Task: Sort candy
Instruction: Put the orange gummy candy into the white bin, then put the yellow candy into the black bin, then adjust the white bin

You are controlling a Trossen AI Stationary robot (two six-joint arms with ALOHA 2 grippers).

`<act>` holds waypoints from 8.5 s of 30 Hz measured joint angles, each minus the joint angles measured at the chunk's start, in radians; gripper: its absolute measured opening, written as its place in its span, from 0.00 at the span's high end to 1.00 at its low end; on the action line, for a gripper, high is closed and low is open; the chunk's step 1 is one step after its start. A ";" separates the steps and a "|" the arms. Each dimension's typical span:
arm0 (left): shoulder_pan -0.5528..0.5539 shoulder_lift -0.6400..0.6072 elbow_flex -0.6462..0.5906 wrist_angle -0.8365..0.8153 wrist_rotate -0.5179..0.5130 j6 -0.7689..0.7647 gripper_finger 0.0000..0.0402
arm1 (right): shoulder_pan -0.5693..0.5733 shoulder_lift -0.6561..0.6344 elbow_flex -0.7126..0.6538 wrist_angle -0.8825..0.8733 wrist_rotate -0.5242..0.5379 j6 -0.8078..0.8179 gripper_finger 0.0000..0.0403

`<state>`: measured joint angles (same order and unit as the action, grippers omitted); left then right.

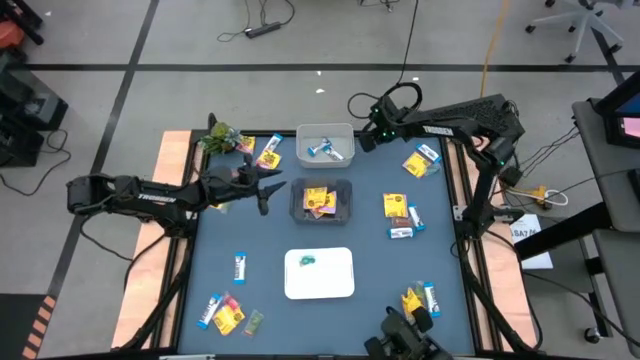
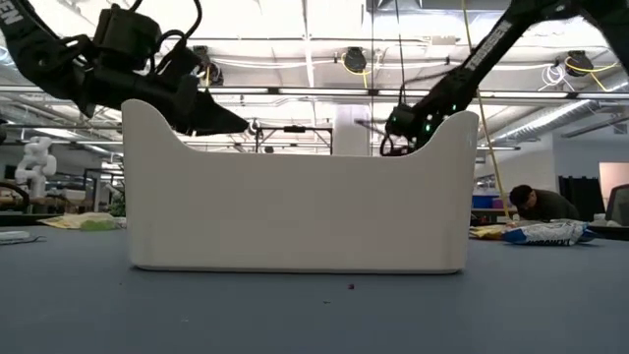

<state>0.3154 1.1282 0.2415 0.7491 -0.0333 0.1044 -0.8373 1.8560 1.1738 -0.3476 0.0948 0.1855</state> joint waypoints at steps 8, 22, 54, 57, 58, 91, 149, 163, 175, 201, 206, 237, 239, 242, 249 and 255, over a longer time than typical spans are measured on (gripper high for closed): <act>0.026 0.000 -0.002 -0.005 0.056 -0.073 0.56 | 0.145 -0.191 0.000 -0.172 0.147 -0.027 0.99; 0.025 -0.001 -0.072 0.084 0.080 -0.098 0.56 | 0.671 -0.396 0.000 -0.226 0.189 0.027 1.00; 0.025 -0.001 -0.073 0.157 0.156 -0.011 0.56 | 1.139 -0.011 0.000 0.042 0.069 0.286 1.00; 0.025 -0.001 -0.073 0.152 0.155 -0.013 0.56 | 1.133 -0.006 0.000 0.062 0.056 0.285 0.99; 0.025 -0.001 -0.073 0.151 0.155 -0.013 0.56 | 1.133 -0.006 0.000 0.062 0.056 0.280 0.98; 0.025 -0.001 -0.072 0.128 0.133 0.034 0.56 | 1.395 -0.233 0.049 -0.616 -0.126 0.928 1.00; 0.025 -0.001 -0.072 0.123 0.132 0.034 0.56 | 1.442 -0.231 -0.292 -0.389 -0.439 1.097 0.97; 0.025 -0.001 -0.072 0.123 0.132 0.034 0.56 | 1.316 -0.231 -0.020 -0.493 0.009 0.685 1.00; 0.025 -0.001 -0.072 0.124 0.131 0.034 0.56 | 1.020 -0.179 0.000 0.048 0.351 0.217 1.00; 0.025 -0.001 -0.072 0.124 0.130 0.043 0.56 | 0.758 -0.079 0.058 0.006 0.223 0.112 0.73; 0.026 -0.001 -0.073 0.124 0.130 0.043 0.56 | 0.807 -0.078 0.073 0.068 0.007 0.083 0.70; 0.026 -0.001 -0.073 0.120 0.122 0.042 0.56 | 0.976 -0.047 0.073 -0.120 -0.084 0.181 1.00; 0.025 -0.001 -0.073 0.120 0.122 0.042 0.56 | 1.001 -0.083 0.073 -0.135 -0.026 0.192 1.00; 0.025 -0.001 -0.073 0.121 0.118 0.042 0.56 | 1.018 -0.117 0.074 -0.090 0.010 0.178 1.00; 0.025 -0.001 -0.073 0.124 0.110 0.041 0.56 | 0.991 -0.062 0.074 0.028 -0.049 0.109 1.00; 0.025 -0.001 -0.073 0.124 0.108 0.042 0.56 | 0.956 -0.040 0.074 -0.012 -0.048 0.108 1.00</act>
<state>0.3408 1.1275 0.1688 0.8728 0.0750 0.1463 0.1185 1.8156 1.2476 -0.3597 0.0470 0.2933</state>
